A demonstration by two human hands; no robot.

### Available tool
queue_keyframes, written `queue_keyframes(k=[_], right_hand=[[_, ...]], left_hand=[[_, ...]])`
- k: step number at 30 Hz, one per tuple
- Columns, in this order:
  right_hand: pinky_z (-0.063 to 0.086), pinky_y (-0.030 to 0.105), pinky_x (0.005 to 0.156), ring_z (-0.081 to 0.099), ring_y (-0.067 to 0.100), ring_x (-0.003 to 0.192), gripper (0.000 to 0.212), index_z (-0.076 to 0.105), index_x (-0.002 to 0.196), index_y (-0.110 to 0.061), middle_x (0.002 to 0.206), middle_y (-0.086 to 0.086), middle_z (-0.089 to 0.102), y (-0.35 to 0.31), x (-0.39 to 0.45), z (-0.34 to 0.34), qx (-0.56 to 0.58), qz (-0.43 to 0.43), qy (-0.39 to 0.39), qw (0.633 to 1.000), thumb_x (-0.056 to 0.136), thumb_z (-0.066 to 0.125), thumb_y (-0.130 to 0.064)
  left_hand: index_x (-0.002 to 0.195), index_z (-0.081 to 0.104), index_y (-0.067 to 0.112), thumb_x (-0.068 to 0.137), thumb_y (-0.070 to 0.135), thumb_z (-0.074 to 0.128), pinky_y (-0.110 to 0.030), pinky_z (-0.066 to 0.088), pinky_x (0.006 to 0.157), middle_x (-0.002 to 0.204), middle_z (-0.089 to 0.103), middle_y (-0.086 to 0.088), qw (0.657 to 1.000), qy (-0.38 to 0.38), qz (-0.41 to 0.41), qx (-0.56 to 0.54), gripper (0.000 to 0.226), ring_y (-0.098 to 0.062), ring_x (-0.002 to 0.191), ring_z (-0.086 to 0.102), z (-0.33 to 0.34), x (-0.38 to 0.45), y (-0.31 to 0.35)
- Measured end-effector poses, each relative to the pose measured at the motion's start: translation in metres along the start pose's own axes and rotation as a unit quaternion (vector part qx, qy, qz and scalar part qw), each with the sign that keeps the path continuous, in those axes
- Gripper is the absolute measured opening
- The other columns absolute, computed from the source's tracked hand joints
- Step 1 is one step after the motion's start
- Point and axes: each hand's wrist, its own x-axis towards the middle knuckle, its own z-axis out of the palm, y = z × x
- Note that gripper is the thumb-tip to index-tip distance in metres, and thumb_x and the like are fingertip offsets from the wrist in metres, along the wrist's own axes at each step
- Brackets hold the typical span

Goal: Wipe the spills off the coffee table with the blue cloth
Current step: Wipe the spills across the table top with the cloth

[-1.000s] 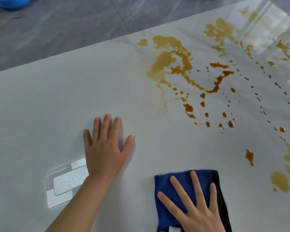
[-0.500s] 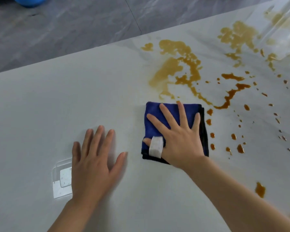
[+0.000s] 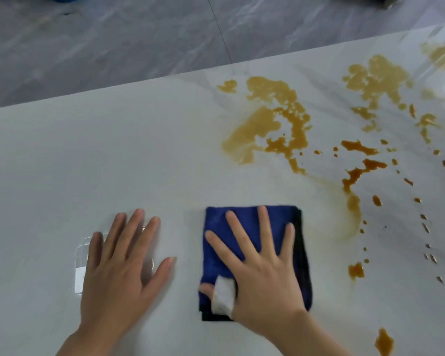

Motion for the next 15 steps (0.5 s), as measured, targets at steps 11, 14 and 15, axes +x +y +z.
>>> queue_keyframes(k=[11,14,15], right_hand=[[-0.009,0.067,0.106,-0.021,0.032,0.141,0.076,-0.009,0.141,-0.050,0.157,-0.010,-0.010,0.072,0.088,-0.018,-0.035,0.109,0.034,0.993,0.073,-0.002,-0.084],[0.003,0.072,0.104,-0.005,0.042,0.142,0.079,0.008,0.145,-0.044,0.158,-0.002,0.006,0.052,0.056,-0.014,-0.029,0.093,0.028,0.995,0.076,0.003,-0.082],[0.009,0.074,0.102,0.006,0.045,0.141,0.078,0.020,0.145,-0.040,0.157,0.002,0.017,0.040,0.044,-0.011,-0.023,0.070,0.022,0.997,0.079,0.012,-0.080]], left_hand=[[0.138,0.043,0.024,0.086,0.070,0.014,-0.040,0.009,0.114,0.149,0.030,0.005,0.999,0.006,-0.018,-0.035,0.075,-0.015,0.141,0.020,-0.001,-0.002,0.001],[0.136,0.047,0.021,0.088,0.068,0.015,-0.043,0.013,0.111,0.148,0.034,0.002,0.999,0.009,-0.011,-0.031,0.074,-0.019,0.139,0.023,-0.001,-0.001,0.000],[0.135,0.048,0.019,0.089,0.067,0.016,-0.044,0.014,0.111,0.147,0.037,0.000,1.000,0.010,-0.006,-0.028,0.074,-0.020,0.138,0.025,-0.001,-0.001,-0.001]])
